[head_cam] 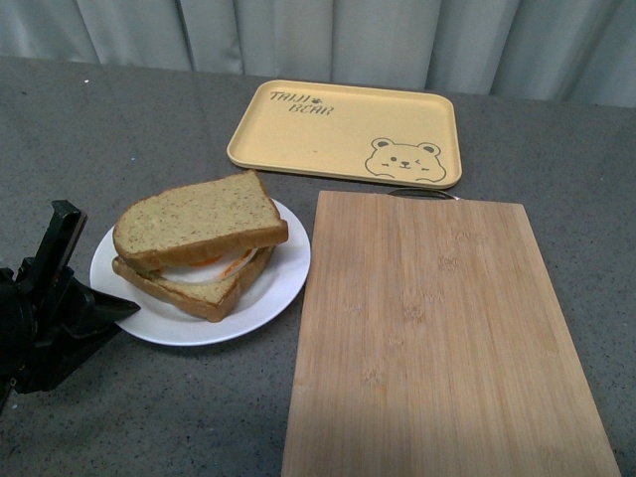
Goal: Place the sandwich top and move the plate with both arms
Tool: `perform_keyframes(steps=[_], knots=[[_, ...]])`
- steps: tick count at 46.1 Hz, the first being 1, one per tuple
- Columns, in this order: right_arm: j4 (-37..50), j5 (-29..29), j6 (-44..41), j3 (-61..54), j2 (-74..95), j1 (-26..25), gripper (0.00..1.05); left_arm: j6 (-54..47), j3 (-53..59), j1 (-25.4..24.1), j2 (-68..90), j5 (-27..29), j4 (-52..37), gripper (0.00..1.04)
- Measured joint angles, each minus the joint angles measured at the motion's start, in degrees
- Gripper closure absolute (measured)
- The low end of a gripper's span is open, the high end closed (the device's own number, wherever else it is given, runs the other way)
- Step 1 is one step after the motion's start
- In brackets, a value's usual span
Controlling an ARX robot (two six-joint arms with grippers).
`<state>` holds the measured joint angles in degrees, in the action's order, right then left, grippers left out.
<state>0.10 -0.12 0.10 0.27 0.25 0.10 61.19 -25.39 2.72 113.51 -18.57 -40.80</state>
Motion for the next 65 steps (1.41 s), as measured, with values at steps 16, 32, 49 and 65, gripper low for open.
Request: perform_keyframes(steps=[16,32,49,65], knots=[[0.0,0.0,0.0,0.0,0.0,0.0,0.09,6.2,4.3,0.3,-0.9,-2.6,-15.2,1.01],[0.0,0.0,0.0,0.0,0.0,0.0,0.09,10.0,-1.5,3.3,-3.6,-4.1,-16.2,1.01],[0.0,0.0,0.0,0.0,0.0,0.0,0.09,12.4,-31.6,11.0,8.6,-2.7,-1.8,1.01],[0.0,0.0,0.0,0.0,0.0,0.0,0.09,14.7,-54.9,14.2,22.3,-2.0,10.3,1.01]])
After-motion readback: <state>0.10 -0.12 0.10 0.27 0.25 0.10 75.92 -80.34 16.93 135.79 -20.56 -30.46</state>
